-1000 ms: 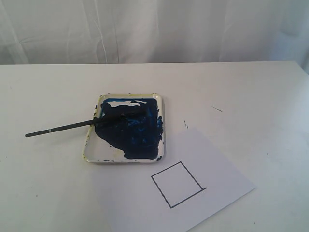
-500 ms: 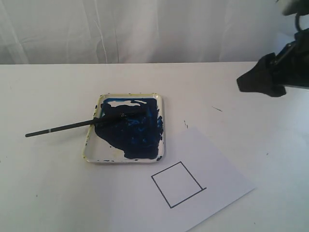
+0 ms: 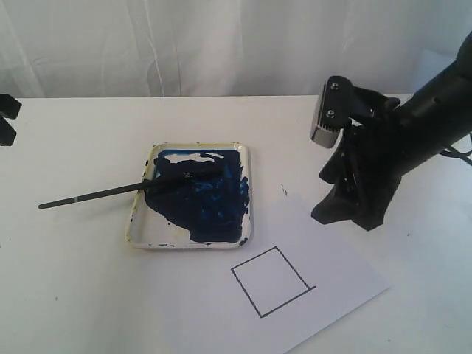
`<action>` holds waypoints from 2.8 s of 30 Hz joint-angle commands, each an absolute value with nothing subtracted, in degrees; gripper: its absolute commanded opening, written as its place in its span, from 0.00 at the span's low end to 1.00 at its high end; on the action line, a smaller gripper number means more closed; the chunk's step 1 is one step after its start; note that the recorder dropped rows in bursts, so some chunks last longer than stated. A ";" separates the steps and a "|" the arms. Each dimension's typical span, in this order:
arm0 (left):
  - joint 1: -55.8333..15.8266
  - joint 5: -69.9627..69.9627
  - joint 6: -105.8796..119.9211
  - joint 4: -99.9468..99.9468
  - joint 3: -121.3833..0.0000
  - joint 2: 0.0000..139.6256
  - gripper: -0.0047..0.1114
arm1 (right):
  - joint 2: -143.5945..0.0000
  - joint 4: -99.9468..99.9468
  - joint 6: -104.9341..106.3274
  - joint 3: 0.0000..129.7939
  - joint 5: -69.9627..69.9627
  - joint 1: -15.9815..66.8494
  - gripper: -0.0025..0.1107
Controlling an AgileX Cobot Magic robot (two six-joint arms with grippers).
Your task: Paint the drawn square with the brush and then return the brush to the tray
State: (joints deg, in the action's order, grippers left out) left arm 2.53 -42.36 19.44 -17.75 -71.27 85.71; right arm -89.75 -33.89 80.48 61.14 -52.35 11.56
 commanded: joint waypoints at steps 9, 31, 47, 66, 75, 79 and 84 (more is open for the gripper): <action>2.69 -42.96 21.63 -18.42 -71.59 88.44 0.04 | -90.91 -22.23 79.15 56.15 -43.18 17.30 0.58; 2.69 -43.18 21.76 -18.42 -71.59 88.44 0.04 | -97.40 -22.12 76.20 51.29 -41.70 18.31 0.58; 2.69 -43.28 21.77 -18.42 -71.59 88.44 0.04 | -100.73 -11.50 60.75 51.21 -38.64 18.31 0.58; 2.69 -43.28 21.87 -18.42 -71.59 88.44 0.04 | -103.25 -14.07 63.09 51.21 -37.42 18.31 0.58; 2.69 -43.28 21.87 -18.42 -71.59 88.44 0.04 | -104.88 -14.07 63.09 51.21 -37.52 18.31 0.58; 2.69 -44.93 21.86 -20.21 -71.59 88.44 0.04 | -104.87 -14.31 63.09 51.21 -37.52 18.31 0.58; 2.58 -46.84 22.13 -21.45 -72.12 88.44 0.04 | -104.87 -14.44 63.09 51.21 -37.52 18.31 0.58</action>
State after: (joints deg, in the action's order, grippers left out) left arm 2.53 -44.33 21.80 -20.09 -71.35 88.45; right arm -103.50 -14.14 62.48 51.66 -37.20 18.26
